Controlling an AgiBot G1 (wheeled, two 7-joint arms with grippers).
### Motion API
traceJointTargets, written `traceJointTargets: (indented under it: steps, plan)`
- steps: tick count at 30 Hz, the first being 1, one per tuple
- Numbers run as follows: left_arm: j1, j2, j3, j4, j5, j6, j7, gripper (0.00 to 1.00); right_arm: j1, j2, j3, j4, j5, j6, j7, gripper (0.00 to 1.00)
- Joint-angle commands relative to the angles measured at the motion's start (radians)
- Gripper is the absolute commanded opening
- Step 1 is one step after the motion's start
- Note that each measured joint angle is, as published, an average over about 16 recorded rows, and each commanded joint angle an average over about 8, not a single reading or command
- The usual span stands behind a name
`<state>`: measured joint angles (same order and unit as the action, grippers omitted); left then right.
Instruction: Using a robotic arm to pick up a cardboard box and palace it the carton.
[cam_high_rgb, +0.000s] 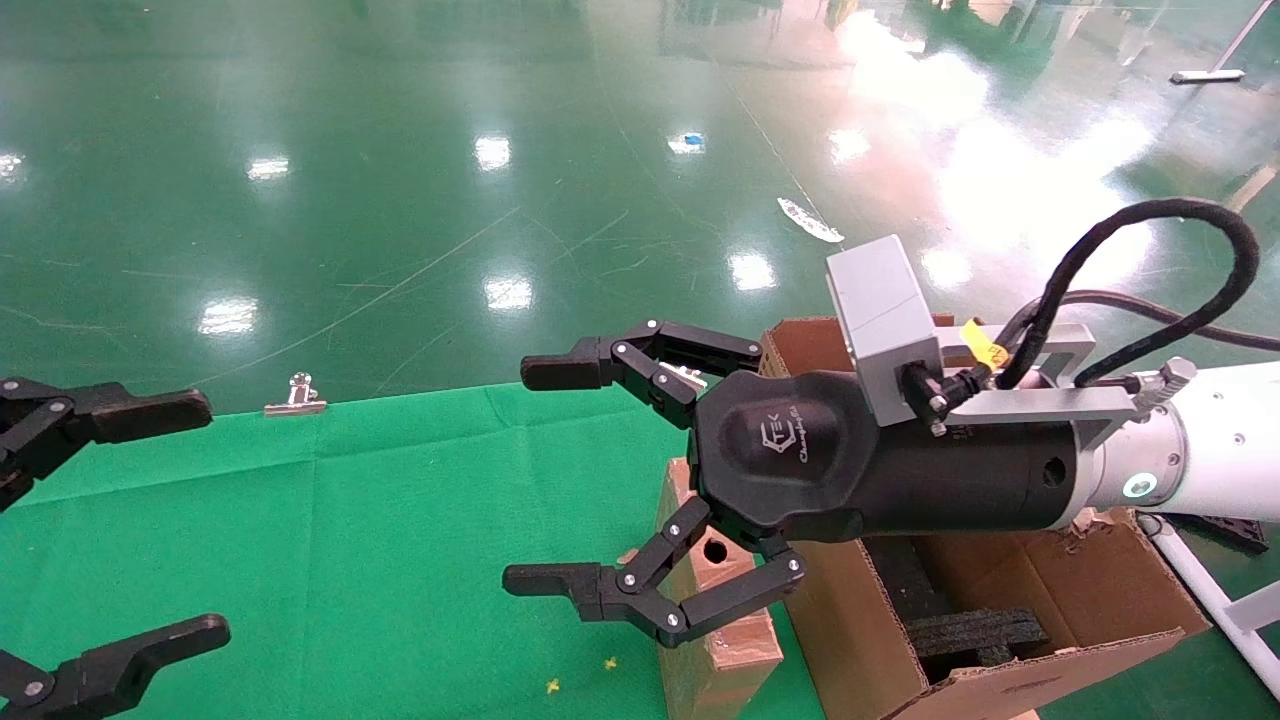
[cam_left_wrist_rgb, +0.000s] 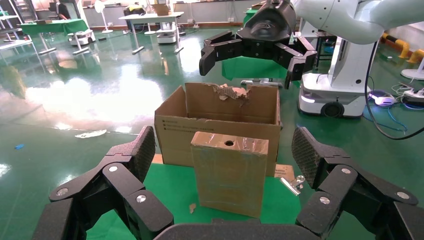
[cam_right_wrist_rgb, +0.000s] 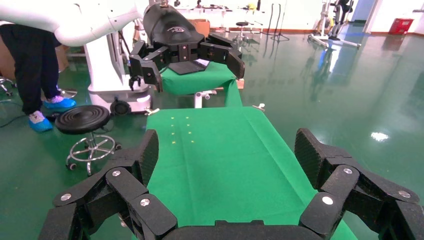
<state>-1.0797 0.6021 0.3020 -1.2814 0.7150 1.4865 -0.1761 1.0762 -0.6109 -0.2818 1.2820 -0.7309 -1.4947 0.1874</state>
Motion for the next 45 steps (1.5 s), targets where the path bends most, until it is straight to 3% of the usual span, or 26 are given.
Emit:
traceJointTargets:
  steps: [1,16,23,30,35,39,45]
  plan:
    - [0.0,0.0,0.0,0.0,0.0,0.0,0.0,1.0,0.0,0.0,0.0,0.0,0.0,0.0,0.0,1.0]
    - [0.0,0.0,0.0,0.0,0.0,0.0,0.0,1.0,0.006,0.002,-0.011,0.009,-0.021,0.004,0.012,1.0]
    - [0.0,0.0,0.001,0.001,0.0,0.0,0.0,1.0,0.08,-0.025,-0.112,0.057,-0.204,-0.001,0.085,1.0]
    - [-0.001,0.0,0.001,0.001,0.0,0.0,0.001,1.0,0.248,-0.117,-0.307,0.067,-0.525,-0.055,0.215,1.0]
    - [-0.001,0.0,0.001,0.001,-0.001,0.0,0.001,1.0,0.397,-0.168,-0.449,0.07,-0.699,-0.079,0.282,1.0]
    - [-0.001,0.0,0.001,0.001,-0.001,0.0,0.001,1.0,0.546,-0.186,-0.565,0.07,-0.764,-0.091,0.328,1.0]
    - [-0.001,0.0,0.002,0.001,-0.001,0.0,0.001,1.0,0.789,-0.194,-0.764,0.07,-0.774,-0.099,0.419,1.0]
